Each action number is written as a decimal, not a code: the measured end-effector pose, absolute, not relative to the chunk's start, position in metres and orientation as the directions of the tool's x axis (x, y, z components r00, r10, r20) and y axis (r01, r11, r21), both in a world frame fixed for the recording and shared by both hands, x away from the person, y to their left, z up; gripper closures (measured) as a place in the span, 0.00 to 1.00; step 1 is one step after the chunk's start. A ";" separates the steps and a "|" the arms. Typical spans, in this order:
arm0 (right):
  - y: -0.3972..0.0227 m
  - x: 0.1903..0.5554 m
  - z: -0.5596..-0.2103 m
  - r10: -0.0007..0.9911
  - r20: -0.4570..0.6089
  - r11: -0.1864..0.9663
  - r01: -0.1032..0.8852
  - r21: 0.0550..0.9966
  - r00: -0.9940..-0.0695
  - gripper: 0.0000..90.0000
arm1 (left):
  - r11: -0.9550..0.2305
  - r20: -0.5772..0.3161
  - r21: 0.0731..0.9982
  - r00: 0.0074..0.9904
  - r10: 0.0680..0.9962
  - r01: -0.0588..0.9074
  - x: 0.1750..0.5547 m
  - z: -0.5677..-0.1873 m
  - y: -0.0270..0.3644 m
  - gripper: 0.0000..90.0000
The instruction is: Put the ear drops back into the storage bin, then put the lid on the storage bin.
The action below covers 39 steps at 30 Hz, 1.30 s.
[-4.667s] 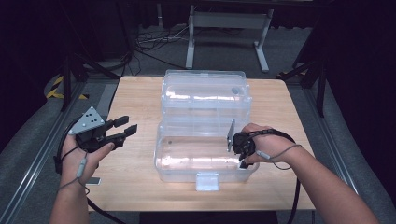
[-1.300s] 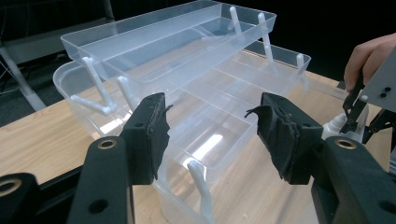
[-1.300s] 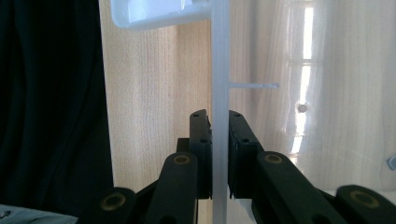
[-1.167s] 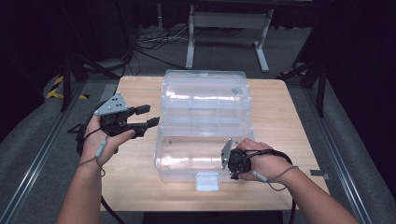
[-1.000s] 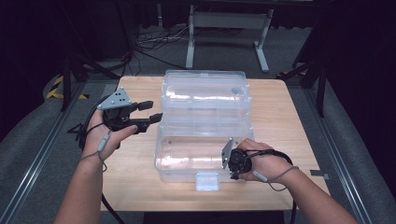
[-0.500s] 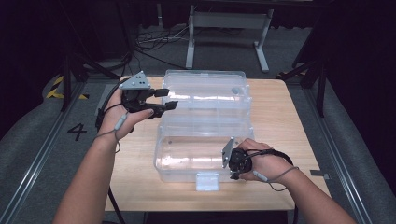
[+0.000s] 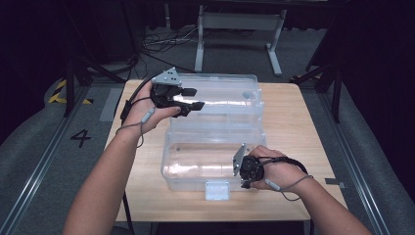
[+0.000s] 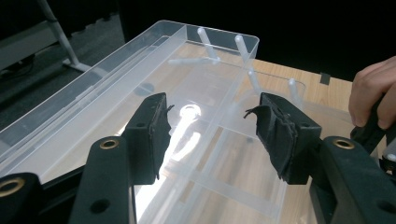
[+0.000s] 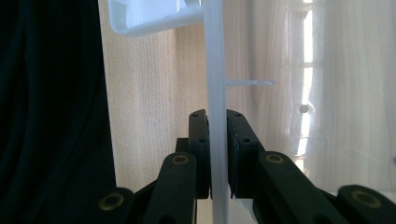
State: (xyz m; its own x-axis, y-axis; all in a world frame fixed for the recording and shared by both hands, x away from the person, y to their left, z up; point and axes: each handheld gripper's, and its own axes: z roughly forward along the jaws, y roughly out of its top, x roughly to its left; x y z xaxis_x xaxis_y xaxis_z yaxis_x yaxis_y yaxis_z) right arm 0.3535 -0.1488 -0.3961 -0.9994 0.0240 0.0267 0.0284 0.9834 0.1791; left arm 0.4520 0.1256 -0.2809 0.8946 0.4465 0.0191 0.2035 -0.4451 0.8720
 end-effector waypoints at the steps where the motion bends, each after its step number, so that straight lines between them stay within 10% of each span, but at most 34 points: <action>1: -0.149 0.353 -0.396 0.024 0.027 0.983 0.028 0.179 -0.999 0.91 | -0.445 0.019 0.872 0.895 0.446 0.204 0.452 -0.281 0.126 0.49; 39: -0.150 0.353 -0.398 0.017 0.025 0.980 0.021 0.196 -1.000 0.91 | -0.672 -0.021 0.711 0.961 0.276 0.208 0.501 -0.309 0.077 0.66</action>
